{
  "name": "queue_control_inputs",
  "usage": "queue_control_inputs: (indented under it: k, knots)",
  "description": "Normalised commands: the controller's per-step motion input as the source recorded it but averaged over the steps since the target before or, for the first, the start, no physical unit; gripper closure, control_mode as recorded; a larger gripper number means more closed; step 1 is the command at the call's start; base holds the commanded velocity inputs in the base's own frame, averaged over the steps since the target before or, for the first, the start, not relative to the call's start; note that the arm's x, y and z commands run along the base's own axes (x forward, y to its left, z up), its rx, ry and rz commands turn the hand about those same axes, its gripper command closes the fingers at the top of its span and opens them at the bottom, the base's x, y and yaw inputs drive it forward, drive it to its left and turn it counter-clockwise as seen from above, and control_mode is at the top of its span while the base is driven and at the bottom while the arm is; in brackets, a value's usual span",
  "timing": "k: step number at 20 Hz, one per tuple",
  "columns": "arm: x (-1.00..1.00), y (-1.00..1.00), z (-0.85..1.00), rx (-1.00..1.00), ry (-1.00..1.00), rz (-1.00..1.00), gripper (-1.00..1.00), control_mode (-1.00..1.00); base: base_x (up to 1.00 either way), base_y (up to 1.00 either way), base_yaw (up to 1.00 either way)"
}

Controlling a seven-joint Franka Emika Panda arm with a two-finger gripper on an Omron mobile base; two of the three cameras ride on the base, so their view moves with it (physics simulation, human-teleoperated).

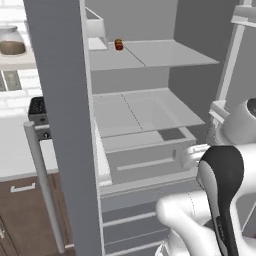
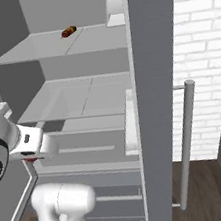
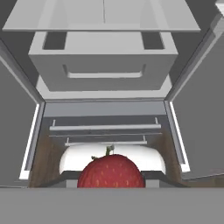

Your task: Take the strawberry from the fridge and place it on top of the pancake, located on the dining counter.

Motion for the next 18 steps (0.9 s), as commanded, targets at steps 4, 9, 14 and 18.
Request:
queue_control_inputs:
  k: [4,9,14,18]
  knots:
    - [0.0,0.0,0.0,0.0,0.0,0.0,1.0,1.0,-0.97,-0.29,0.2]
    - [0.0,0.0,0.0,0.0,0.0,0.0,1.0,1.0,-0.97,-0.4,0.35]
    - [0.0,0.0,0.0,0.0,0.0,0.0,1.0,1.0,-1.0,-0.46,0.5]
    - [0.0,0.0,0.0,0.0,0.0,0.0,1.0,1.0,-0.99,-0.44,0.69]
